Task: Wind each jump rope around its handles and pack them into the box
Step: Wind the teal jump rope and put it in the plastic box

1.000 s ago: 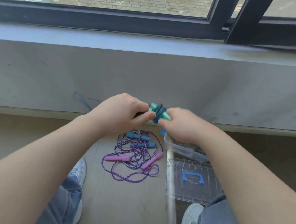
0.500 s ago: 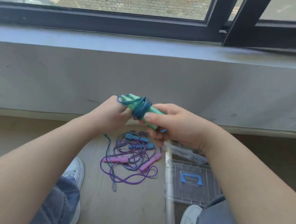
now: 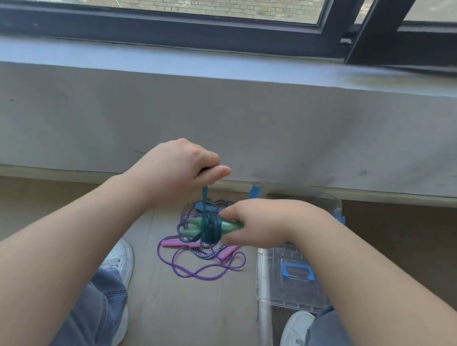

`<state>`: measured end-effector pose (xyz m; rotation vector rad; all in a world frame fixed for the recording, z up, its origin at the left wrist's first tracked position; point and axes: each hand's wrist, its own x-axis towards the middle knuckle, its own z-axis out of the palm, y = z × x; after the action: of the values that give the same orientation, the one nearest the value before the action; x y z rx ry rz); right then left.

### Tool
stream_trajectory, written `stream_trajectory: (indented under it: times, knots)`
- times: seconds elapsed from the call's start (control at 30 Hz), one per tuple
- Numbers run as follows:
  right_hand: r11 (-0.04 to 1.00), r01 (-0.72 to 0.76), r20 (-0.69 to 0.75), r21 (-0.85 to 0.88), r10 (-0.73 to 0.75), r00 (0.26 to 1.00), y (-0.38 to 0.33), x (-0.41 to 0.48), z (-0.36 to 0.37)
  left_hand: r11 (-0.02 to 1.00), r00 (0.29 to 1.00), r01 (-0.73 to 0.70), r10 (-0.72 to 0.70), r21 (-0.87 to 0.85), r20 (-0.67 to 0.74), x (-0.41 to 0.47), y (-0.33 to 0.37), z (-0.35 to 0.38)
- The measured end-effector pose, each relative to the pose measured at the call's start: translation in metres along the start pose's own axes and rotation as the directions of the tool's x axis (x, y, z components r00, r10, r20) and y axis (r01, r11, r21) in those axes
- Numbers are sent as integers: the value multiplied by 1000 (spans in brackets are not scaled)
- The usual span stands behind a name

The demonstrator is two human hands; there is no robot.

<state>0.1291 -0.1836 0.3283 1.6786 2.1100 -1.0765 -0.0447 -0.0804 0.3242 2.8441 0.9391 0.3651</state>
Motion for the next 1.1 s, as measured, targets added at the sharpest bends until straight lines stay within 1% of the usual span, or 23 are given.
stream_trajectory:
  times: [0.03,0.1,0.17,0.2,0.23,0.27,0.3,0.33,0.37,0.4,0.43,0.47,0.5,0.53,0.6,0.63,0.7,0.77,0.8,0.87,0.97,1.03,1.1]
  knots:
    - [994,58,6,88,-58,998,-2,0,-1,999,999,32,-32,-21,26,1,-2,-1]
    - [943,158,-20,293,-160,987,-1,1,-4,988,988,108,-95,-108,118,3,-6,0]
    - [840,251,-99,481,-233,968,2,-2,-8,959,969,187,-146,-212,198,4,-9,1]
    - [770,298,-164,565,-249,955,3,-3,-10,931,960,238,-183,-276,210,4,-11,2]
    - [695,338,-238,635,-241,941,4,-4,-12,888,950,291,-225,-357,215,4,-11,2]
    - [630,368,-314,684,-201,928,4,-3,-13,855,945,319,-256,-410,203,4,-11,3]
    - [586,386,-386,712,-133,913,4,-1,-15,855,949,312,-261,-414,176,3,-9,2]
    - [575,392,-454,718,-41,890,4,2,-17,878,952,303,-259,-369,166,3,-6,0]
    - [604,378,-517,702,67,853,5,6,-19,906,956,285,-244,-314,163,2,-2,-2]
    - [662,330,-568,674,178,803,7,8,-22,933,964,246,-208,-263,166,2,1,-3]
    - [731,246,-600,637,270,753,10,10,-24,952,970,203,-163,-231,180,2,3,-3]
    - [799,138,-609,585,321,725,13,9,-25,969,976,151,-115,-195,186,1,6,-4]
    - [859,25,-595,512,333,731,15,8,-24,985,982,89,-61,-151,181,0,7,-1]
    - [903,-70,-558,425,322,765,16,8,-23,995,987,14,2,-98,159,0,8,0]
    - [946,-180,-443,271,288,849,13,8,-17,994,986,-108,107,3,132,-1,8,4]
    - [957,-196,-375,213,266,888,10,8,-14,989,983,-142,137,38,119,0,7,4]
    - [982,-160,-250,103,181,951,3,7,-9,983,985,-164,159,78,67,1,7,4]
    - [996,-73,-149,46,79,986,-3,3,-5,992,993,-115,114,49,11,3,7,-1]
    - [997,-23,-113,68,30,993,-6,1,-5,996,996,-92,92,20,3,4,5,-2]
    - [982,75,-62,171,-65,996,-11,-2,-5,996,998,-56,58,-64,18,4,4,-3]
    - [917,192,-13,350,-200,980,-10,-7,-10,965,992,81,-55,-249,110,5,-1,-5]
    - [805,253,-42,537,-273,961,-4,-9,-11,931,978,172,-122,-321,169,9,-5,-4]
    - [631,309,-126,711,-319,939,2,-6,-12,872,967,240,-174,-426,188,12,-10,2]
